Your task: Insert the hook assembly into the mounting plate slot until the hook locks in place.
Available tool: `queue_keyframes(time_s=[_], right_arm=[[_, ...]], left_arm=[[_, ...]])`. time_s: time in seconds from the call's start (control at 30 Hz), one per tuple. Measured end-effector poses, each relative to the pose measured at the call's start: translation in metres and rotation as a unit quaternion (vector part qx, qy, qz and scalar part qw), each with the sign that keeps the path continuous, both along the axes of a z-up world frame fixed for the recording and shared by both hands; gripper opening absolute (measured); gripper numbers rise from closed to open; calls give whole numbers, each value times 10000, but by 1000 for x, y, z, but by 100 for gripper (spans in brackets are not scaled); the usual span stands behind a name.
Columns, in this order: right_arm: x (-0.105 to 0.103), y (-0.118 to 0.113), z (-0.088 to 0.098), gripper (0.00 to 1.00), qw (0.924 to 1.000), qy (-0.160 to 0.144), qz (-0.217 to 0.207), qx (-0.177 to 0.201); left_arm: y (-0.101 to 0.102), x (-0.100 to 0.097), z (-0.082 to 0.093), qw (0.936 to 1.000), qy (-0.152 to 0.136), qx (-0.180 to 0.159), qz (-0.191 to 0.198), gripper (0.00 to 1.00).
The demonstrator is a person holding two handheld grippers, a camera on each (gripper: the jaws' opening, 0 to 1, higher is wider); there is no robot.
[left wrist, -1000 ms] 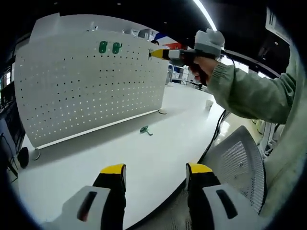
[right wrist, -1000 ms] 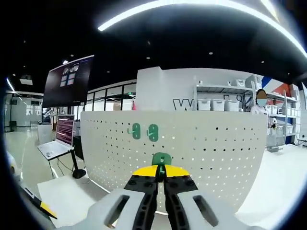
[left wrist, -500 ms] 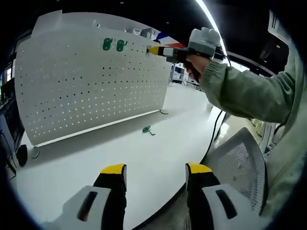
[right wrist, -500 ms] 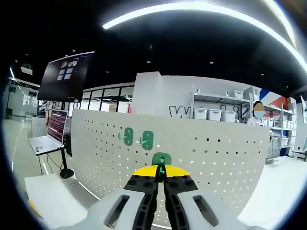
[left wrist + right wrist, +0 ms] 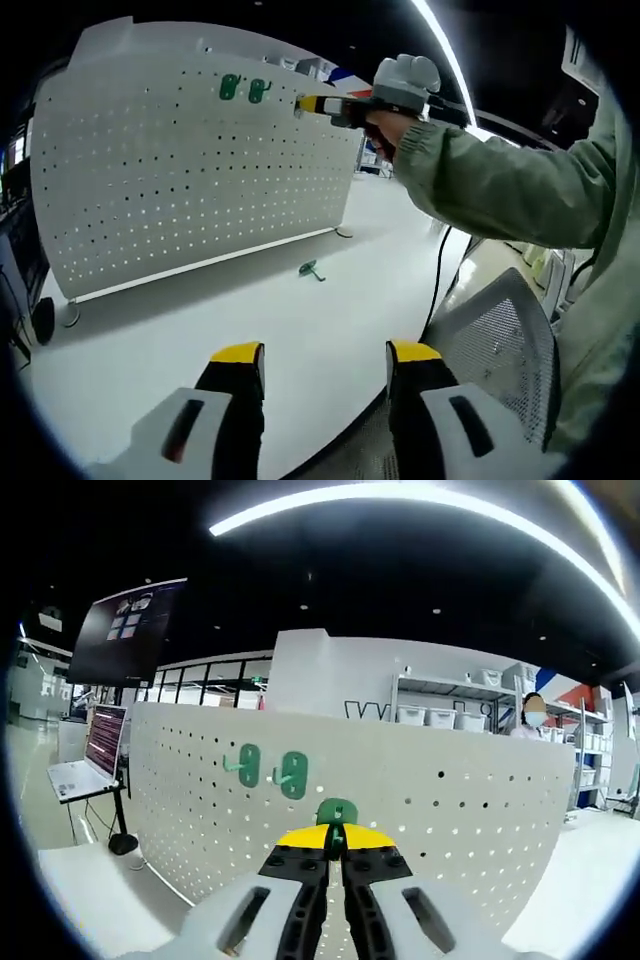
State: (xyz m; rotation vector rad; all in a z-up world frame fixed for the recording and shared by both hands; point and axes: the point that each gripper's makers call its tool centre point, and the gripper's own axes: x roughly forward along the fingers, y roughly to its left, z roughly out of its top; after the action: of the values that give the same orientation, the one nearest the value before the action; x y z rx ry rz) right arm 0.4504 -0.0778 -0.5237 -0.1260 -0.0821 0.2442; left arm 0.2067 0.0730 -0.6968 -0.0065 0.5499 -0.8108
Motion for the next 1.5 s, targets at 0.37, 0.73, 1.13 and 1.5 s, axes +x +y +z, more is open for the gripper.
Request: queue_keyframes(time_s=[0.37, 0.73, 1.13, 1.5], right_arm=[[10, -1, -6, 1, 9999, 38, -61, -92], [18, 3, 1, 1, 9999, -1, -62, -79], [27, 6, 8, 1, 9998, -81, -90, -162], [37, 4, 12, 1, 9997, -114, -184, -150]], left_arm=[[-1, -1, -3, 10000, 41, 4, -10, 50], [-2, -2, -4, 10000, 76, -8, -27, 50], [-4, -4, -4, 9999, 115, -26, -61, 50], [-6, -5, -5, 9998, 130, -60, -101, 50]])
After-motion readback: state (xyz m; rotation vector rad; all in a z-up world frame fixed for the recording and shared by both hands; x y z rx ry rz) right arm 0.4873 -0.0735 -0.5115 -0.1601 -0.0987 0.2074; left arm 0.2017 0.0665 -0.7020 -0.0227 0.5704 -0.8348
